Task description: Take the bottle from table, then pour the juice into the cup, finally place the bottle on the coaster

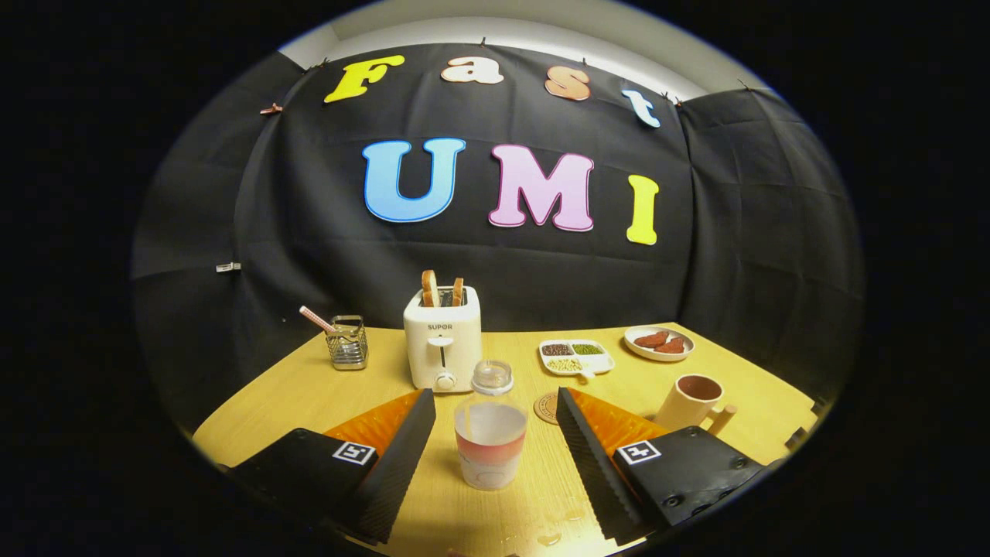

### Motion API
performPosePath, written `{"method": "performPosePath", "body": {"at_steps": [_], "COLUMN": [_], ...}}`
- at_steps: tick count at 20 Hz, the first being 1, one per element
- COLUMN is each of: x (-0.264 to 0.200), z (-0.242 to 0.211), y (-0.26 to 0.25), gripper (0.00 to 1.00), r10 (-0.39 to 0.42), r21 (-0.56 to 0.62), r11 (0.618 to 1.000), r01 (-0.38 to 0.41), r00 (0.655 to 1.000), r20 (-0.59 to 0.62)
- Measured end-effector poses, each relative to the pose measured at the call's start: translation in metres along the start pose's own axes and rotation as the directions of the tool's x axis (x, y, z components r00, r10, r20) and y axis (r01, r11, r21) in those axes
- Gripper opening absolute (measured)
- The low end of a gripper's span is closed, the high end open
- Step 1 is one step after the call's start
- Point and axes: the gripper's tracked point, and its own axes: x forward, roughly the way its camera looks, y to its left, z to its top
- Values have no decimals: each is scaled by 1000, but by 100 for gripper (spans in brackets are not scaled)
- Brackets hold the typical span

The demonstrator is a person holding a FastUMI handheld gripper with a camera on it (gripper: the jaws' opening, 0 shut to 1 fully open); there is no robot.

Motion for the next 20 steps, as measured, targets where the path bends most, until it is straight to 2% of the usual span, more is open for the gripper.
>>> {"method": "performPosePath", "body": {"at_steps": [7,14,20], "x": [29,51,61], "z": [-46,-61,-63], "y": [10,1,3], "gripper": [97,97,86], "r10": [9,-46,-45], "r21": [-30,-78,-56], "r11": [1000,996,998], "r01": [-10,42,42], "r00": [999,997,997], "r20": [-41,-58,-61]}}
